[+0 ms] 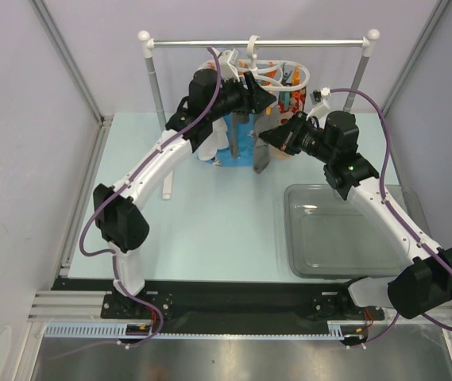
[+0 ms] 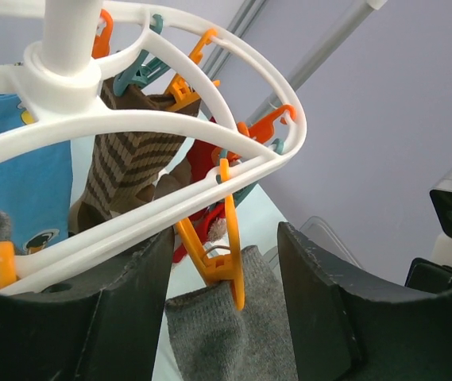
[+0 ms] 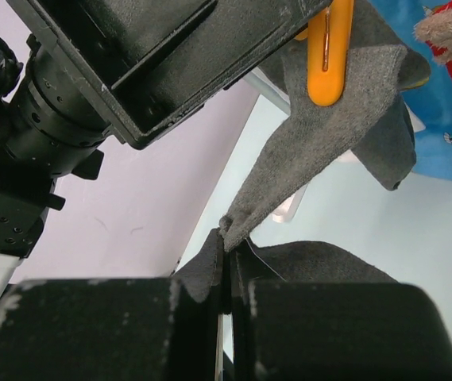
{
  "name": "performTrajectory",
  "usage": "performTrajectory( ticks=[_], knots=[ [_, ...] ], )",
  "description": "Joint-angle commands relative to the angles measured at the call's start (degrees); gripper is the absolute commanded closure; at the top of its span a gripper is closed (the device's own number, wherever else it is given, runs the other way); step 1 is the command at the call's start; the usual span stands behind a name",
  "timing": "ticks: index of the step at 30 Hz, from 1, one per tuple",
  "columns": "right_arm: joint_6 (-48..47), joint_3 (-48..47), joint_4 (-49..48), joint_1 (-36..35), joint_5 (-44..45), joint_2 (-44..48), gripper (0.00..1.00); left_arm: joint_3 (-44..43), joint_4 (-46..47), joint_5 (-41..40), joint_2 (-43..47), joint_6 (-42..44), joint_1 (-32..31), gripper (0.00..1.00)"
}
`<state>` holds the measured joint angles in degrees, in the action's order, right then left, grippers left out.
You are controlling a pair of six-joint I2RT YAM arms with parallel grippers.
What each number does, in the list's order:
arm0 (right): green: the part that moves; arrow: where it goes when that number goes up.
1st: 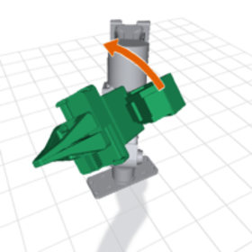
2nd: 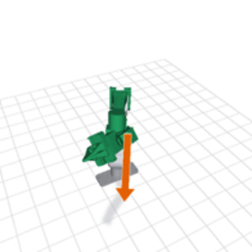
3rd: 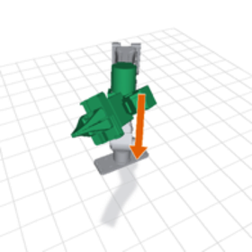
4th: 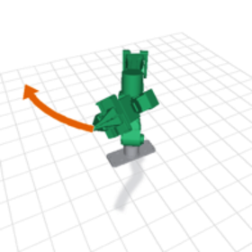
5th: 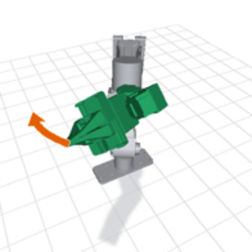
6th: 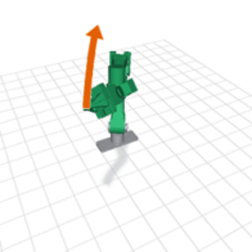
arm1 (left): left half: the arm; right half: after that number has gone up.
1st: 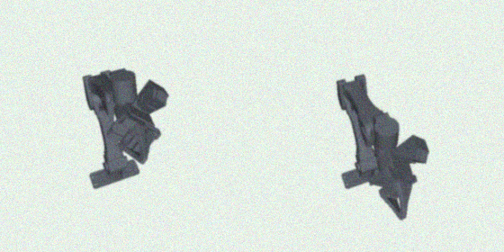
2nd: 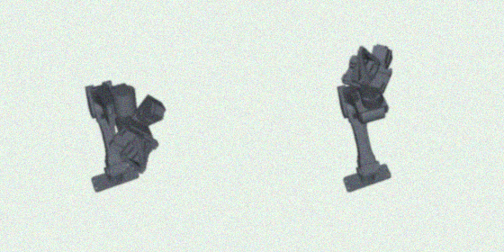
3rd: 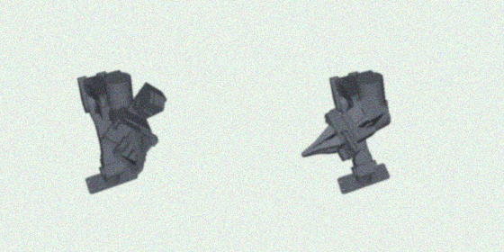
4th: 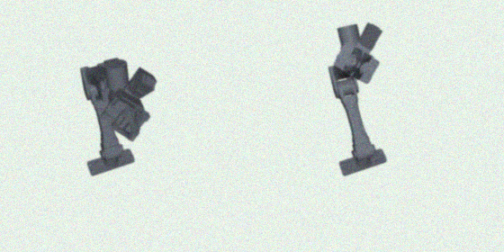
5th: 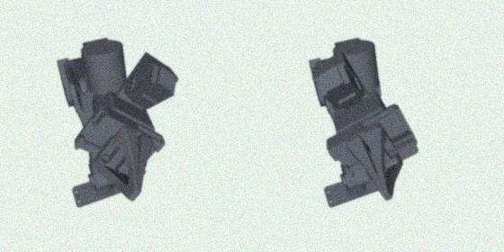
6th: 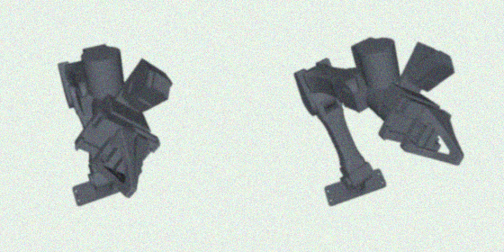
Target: Remove the socks clipped to the hanger
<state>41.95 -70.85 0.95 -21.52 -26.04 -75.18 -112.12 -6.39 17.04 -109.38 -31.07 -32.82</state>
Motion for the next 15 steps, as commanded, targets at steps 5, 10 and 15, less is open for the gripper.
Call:
performTrajectory(
  ticks=[5, 10, 15],
  knots=[
    [-0.6, -0.2, -2.7, -0.1, -1.1, 1.3, 1.0, -3.3, 3.6, -1.6, -1.4, -2.5, -0.1, 0.44],
    [-0.5, 0.4, -3.0, 0.1, -1.3, 1.5, 1.0, -6.3, 2.4, -0.2, -3.3, -3.3, -0.1, 0.59],
    [-0.7, 0.8, -2.6, 0.2, -1.1, 1.9, 1.0, -6.4, 2.2, -0.4, -3.3, -3.5, -0.1, 0.84]
  ],
)
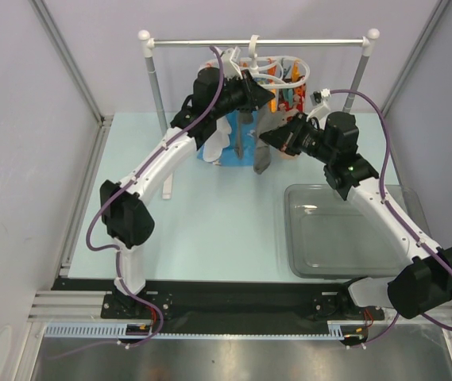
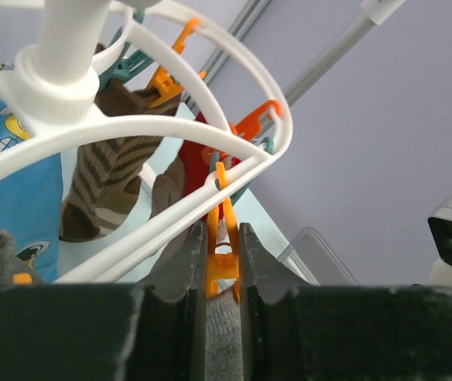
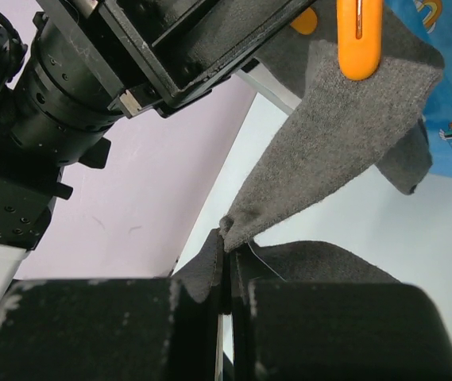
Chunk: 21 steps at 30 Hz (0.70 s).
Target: Remove the socks clipped to the hanger
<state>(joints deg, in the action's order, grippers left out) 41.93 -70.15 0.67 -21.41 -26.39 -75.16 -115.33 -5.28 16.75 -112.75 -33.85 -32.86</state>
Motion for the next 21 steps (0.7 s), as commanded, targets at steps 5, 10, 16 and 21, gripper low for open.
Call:
performTrajectory(
  ticks=[5, 10, 16, 21],
  knots=[
    [-0.7, 0.4, -2.2, 0.1, -0.5, 1.8, 1.0, -3.6, -0.8, -0.8, 0.6, -0.5, -0.2, 0.53],
    [-0.8, 0.3, -2.3, 0.2, -0.7, 1.9, 1.0, -3.4, -2.9, -3.7, 1.2, 0.1, -1.1, 0.4],
    [-1.0, 0.1, -2.2, 0.2, -1.0, 2.1, 1.0, -2.9, -2.9, -4.9, 1.1, -1.1, -1.5, 0.4],
    [-1.2, -0.2, -2.3, 0.2, -1.5, 2.1, 1.0, -3.1, -1.6, -5.2, 0.9, -2.2, -1.4, 0.42]
  ],
)
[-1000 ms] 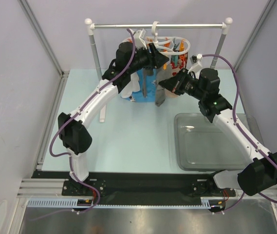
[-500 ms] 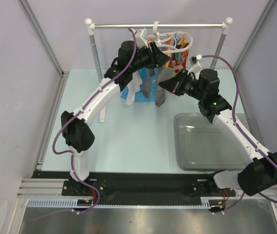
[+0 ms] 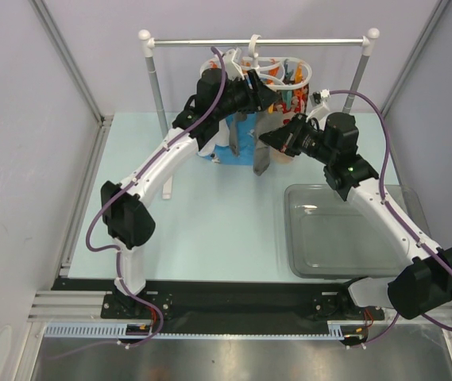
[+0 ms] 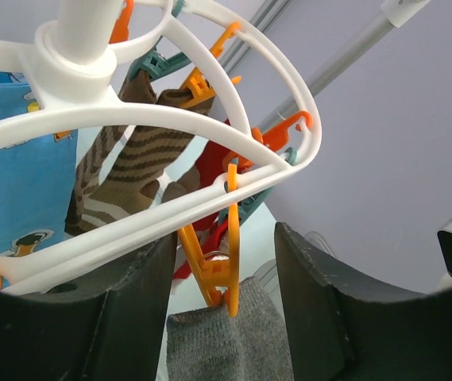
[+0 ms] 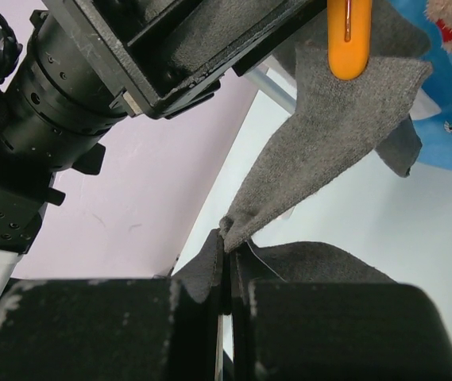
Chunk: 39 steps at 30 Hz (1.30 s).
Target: Remove the socks clipped to the hanger
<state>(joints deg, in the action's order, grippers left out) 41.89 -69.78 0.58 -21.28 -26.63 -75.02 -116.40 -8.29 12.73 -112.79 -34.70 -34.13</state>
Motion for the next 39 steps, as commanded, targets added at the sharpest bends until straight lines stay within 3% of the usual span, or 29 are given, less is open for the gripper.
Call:
performTrajectory(
  ticks=[1, 7, 10, 11, 14, 18, 23, 32, 37, 39],
  knots=[
    [-1.2, -0.6, -2.2, 0.1, -1.3, 2.0, 1.0, -2.3, 1.7, -1.2, 0.8, -1.7, -0.1, 0.43],
    [-1.4, -0.5, -2.0, 0.1, -1.5, 2.2, 1.0, -5.7, 0.0, -1.0, -1.0, -1.9, -0.1, 0.58],
    [-1.5, -0.4, -1.6, 0.3, -1.4, 2.3, 1.0, -5.8, 0.6, -0.4, -1.1, -2.0, -0.1, 0.76],
    [-1.4, -0.4, -1.5, 0.2, -1.2, 2.3, 1.0, -5.8, 0.6, -0.2, -1.1, -2.0, -0.1, 0.86],
    [-1.2, 0.0, -1.3, 0.6, -1.1, 2.3, 1.0, -5.9, 0.5, -0.3, -0.9, -2.0, -0.1, 1.0],
    [-1.4, 1.3, -0.8, 1.3, -0.5, 3.0, 1.0, -6.0, 0.3, -0.3, -0.8, -2.1, -0.1, 1.0],
    [-2.9, 4.6, 6.9, 4.8, 0.3, 5.8, 1.0, -6.1, 0.3, 0.5, -0.8, -2.2, 0.0, 1.0],
    [-9.1, 4.7, 29.8, 18.1, 5.6, 16.2, 1.0, -6.4, 0.6, 2.1, -0.9, -2.6, 0.2, 0.99],
    [-12.6, 6.7, 41.9, 20.3, 12.5, 21.5, 1.0, -6.7, 0.6, 3.4, -0.7, -3.1, 0.6, 0.9],
    [-11.9, 9.6, 43.9, 20.7, 14.2, 24.1, 1.0, -6.6, 0.3, 3.8, -0.3, -2.9, 0.9, 0.76]
  ],
)
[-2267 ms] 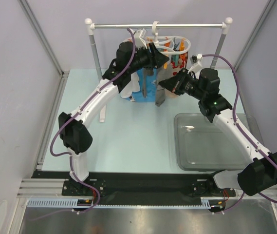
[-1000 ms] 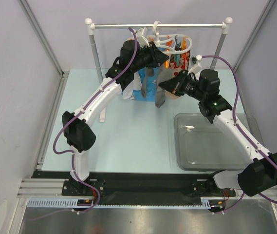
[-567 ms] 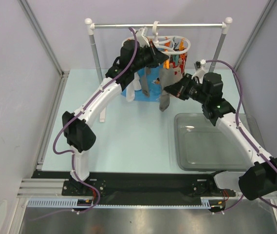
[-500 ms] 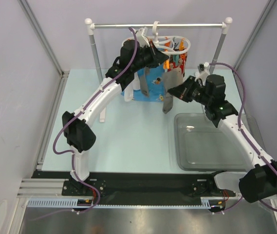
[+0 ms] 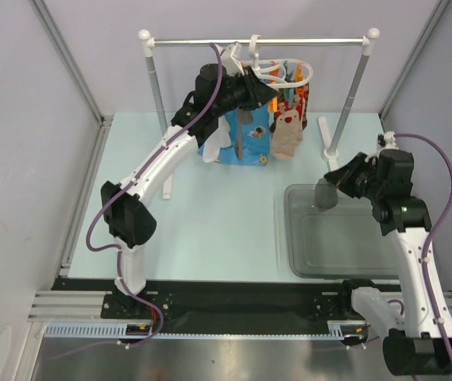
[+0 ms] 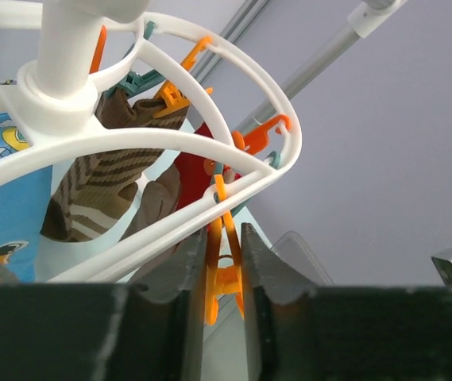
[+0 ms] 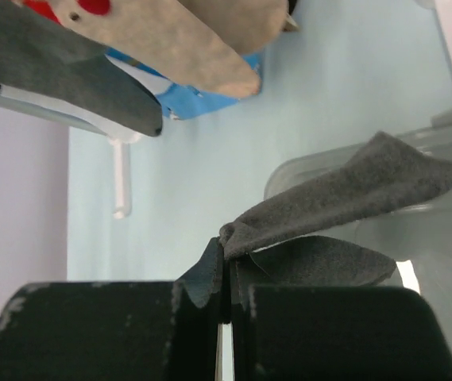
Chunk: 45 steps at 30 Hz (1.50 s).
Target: Remove the socks clipped to the hanger
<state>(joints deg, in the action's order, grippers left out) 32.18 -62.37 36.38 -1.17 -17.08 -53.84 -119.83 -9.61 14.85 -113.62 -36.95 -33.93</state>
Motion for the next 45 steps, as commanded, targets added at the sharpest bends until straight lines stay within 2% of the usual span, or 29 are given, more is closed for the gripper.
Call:
performTrajectory(
  ticks=[1, 6, 10, 11, 12, 14, 17, 21, 24, 27, 28, 31, 32, 35, 38, 45],
  knots=[
    [-1.7, 4.0, 8.3, 0.7, 4.4, 3.9, 1.0, -3.2, 1.3, 1.8, 0.8, -0.5, 0.7, 0.73],
    [1.6, 10.9, 11.4, 0.8, 10.6, 10.4, 1.0, 0.0, 0.7, 2.8, 3.3, -0.1, 0.6, 0.57],
    [5.9, 12.7, 15.2, 0.6, 20.4, 12.4, 1.0, 2.1, -0.2, 3.8, 5.4, 0.8, 0.6, 0.45],
    [6.5, 13.2, 15.6, 0.7, 21.5, 13.1, 0.94, 2.6, -0.3, 3.9, 6.0, 1.0, 0.6, 0.43],
    [6.6, 13.8, 15.1, 0.7, 21.8, 13.6, 0.68, 3.9, -0.4, 4.0, 6.5, 1.2, 0.6, 0.42],
    [6.2, 13.6, 14.9, 0.7, 21.9, 13.9, 0.32, 5.5, -0.1, 4.7, 8.1, 1.2, 0.6, 0.37],
    [4.7, 10.6, 15.0, 0.7, 20.3, 12.1, 0.22, 8.7, -1.1, 5.3, 10.8, 1.6, 0.6, 0.35],
    [1.7, 6.1, 12.3, 0.7, 16.0, 8.9, 0.18, 15.0, -1.8, 5.3, 15.9, 4.6, 0.8, 0.31],
    [-0.3, 3.2, 8.3, -0.1, 13.2, 6.6, 0.22, 18.8, -2.5, 5.1, 20.1, 6.5, 1.1, 0.29],
    [-2.3, 1.6, 1.2, -8.0, 18.8, 5.9, 0.22, 21.6, -4.9, 4.5, 23.5, 7.9, 2.6, 0.29],
    [-2.9, 1.5, -1.2, -14.0, 20.9, 5.6, 0.22, 22.2, -5.6, 4.2, 24.3, 8.2, 3.2, 0.3],
    [-6.9, 2.9, -13.5, -22.2, 20.8, 3.3, 0.23, 24.8, -7.5, 2.6, 27.3, 9.4, 6.1, 0.3],
    [-7.9, 3.5, -19.7, -27.6, 20.8, 2.1, 0.24, 25.7, -7.4, 2.7, 27.8, 9.4, 7.9, 0.3],
    [-14.0, 2.7, -29.4, -36.6, 23.8, -5.1, 0.24, 29.3, -6.9, 4.3, 30.4, 7.8, 12.0, 0.31],
    [-20.2, 0.0, -38.0, -39.6, 25.7, -13.7, 0.24, 33.5, -5.4, 5.4, 33.5, 7.1, 15.2, 0.3],
    [-29.1, -0.6, -56.7, -39.6, 27.8, -26.6, 0.23, 42.7, -1.6, 7.8, 39.5, 6.1, 17.9, 0.3]
  ],
)
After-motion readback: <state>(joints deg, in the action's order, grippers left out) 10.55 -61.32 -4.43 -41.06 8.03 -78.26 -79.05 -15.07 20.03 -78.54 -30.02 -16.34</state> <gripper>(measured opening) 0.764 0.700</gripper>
